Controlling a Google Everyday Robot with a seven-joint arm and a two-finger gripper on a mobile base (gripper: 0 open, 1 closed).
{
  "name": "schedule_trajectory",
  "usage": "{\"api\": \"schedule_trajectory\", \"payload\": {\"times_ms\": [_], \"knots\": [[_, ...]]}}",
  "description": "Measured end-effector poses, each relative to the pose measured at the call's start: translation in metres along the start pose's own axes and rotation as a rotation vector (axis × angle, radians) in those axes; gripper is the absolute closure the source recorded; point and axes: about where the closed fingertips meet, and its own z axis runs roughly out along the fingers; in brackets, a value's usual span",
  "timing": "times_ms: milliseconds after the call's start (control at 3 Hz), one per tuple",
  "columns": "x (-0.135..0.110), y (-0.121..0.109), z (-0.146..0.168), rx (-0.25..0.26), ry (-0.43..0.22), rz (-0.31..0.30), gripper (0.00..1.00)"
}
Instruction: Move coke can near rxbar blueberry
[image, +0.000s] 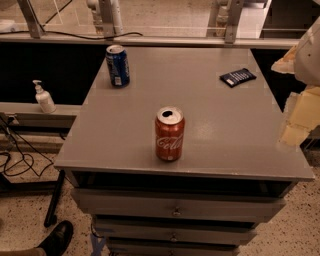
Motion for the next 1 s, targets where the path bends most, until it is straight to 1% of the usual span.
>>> {"api": "schedule_trajectory", "payload": {"times_ms": [333, 667, 1000], "knots": [[0.0, 0.0, 0.0, 0.0, 0.0, 0.0, 0.0], [-0.001, -0.002, -0.001, 0.002, -0.024, 0.012, 0.0], [0.004, 0.006, 0.026, -0.028, -0.131, 0.05, 0.0]]}}
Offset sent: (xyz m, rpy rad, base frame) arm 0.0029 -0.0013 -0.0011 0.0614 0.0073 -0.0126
